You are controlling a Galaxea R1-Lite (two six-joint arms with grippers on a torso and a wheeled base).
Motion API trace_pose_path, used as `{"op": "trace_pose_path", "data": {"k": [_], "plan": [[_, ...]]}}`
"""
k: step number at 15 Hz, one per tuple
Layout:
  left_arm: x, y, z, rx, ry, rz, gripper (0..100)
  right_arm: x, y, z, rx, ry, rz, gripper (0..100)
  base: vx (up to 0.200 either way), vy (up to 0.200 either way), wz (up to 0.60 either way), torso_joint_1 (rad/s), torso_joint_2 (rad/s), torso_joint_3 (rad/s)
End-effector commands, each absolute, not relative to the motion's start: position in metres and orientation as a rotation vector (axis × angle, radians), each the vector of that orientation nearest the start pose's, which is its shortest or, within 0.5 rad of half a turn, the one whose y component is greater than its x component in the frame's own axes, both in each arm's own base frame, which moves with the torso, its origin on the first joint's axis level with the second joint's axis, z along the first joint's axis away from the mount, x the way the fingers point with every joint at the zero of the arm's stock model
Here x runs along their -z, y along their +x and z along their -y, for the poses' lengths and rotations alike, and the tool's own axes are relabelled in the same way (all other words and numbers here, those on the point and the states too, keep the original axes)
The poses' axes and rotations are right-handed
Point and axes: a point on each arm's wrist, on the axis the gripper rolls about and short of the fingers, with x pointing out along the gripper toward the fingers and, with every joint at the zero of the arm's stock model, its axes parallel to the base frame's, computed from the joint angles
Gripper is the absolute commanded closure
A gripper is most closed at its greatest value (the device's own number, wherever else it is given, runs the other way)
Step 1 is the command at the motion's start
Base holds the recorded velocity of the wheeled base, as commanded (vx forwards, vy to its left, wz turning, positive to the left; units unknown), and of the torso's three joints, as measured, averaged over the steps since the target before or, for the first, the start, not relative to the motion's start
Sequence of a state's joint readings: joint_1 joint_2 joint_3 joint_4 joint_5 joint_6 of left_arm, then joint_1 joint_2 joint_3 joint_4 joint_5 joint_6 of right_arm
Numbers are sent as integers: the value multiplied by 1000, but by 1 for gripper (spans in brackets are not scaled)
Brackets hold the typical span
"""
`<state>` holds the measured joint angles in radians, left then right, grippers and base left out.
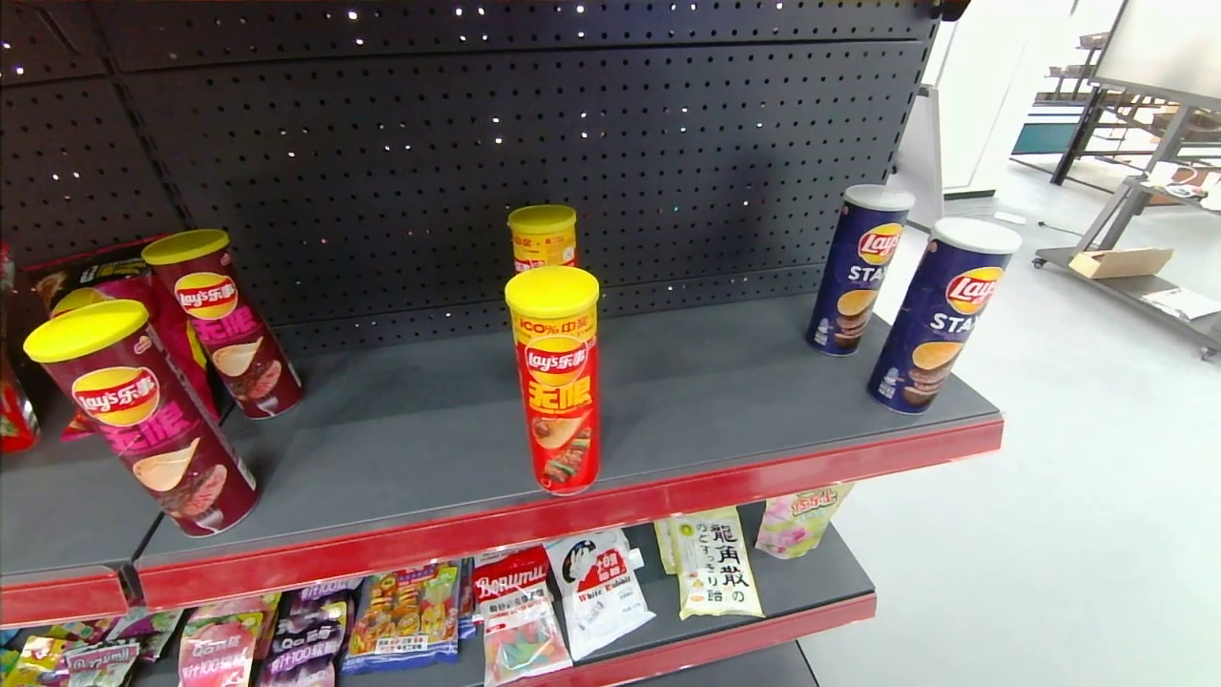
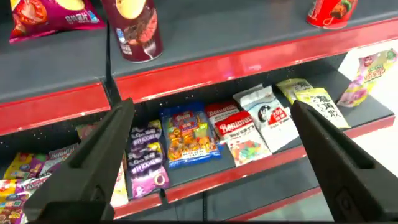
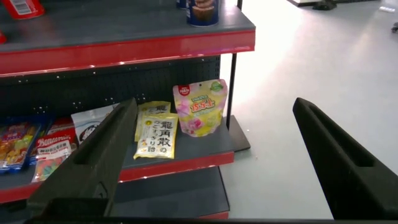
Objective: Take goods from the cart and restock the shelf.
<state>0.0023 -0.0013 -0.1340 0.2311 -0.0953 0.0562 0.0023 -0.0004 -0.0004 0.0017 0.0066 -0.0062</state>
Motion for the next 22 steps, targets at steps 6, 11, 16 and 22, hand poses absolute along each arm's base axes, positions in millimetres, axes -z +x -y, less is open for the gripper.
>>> {"op": "trace_pose_path", "data": {"k": [6,11,16,22], "plan": [[-88,-35,2,99,47,-92,0,-75,-23,0,-11,-6,-2,0,0,0,400,6,2,3],[-106,-38,2,87,41,-46,0,-75,-23,0,-12,-6,-1,0,0,0,0,0,0,0],[-93,-35,3,119,25,-46,0,-75,-23,0,-14,-8,-1,0,0,0,0,0,0,0],[-77,-23,-1,-41,-19,17,0,-75,-23,0,-12,-6,-1,0,0,0,0,0,0,0]]}}
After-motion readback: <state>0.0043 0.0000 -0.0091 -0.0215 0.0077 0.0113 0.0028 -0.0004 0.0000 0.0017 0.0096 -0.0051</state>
